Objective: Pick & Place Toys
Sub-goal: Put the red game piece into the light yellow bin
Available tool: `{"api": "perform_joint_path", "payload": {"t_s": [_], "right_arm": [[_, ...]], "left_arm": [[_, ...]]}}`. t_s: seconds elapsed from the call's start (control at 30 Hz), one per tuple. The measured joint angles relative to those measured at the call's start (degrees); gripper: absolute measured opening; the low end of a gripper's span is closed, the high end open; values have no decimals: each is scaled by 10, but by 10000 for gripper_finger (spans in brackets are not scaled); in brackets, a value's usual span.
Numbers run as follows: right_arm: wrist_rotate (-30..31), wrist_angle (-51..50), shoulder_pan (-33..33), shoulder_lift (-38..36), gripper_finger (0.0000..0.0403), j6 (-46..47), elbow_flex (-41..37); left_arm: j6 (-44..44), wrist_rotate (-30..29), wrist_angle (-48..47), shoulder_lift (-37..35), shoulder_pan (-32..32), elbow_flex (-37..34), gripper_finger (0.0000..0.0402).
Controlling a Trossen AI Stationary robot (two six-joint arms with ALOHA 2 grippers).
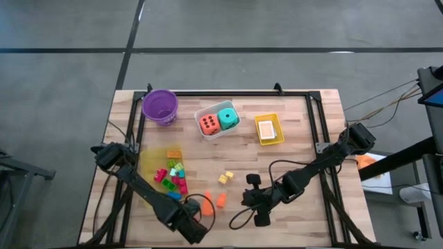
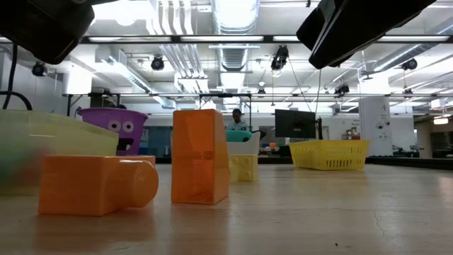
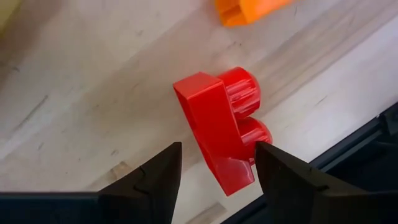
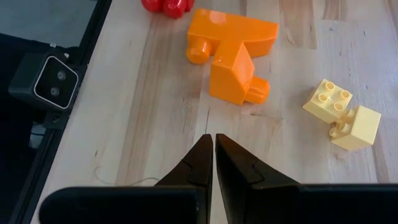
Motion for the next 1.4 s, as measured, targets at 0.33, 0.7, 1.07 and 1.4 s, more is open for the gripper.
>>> {"api": "perform_joint_path", "payload": {"t_s": [0.33,0.7,1.07,1.4], "right_arm": [[0,0,0,0,19,0,0],[0,0,0,0,19,0,0],[0,0,0,0,19,0,0],[0,0,0,0,19,0,0]], "left_arm": [[-9,-2,0,0,4,0,199],[6,-3,4,-4,5,-1,200],[40,1,26,-5,6,-1,236],[3,1,32,-8,22,-1,195]]}}
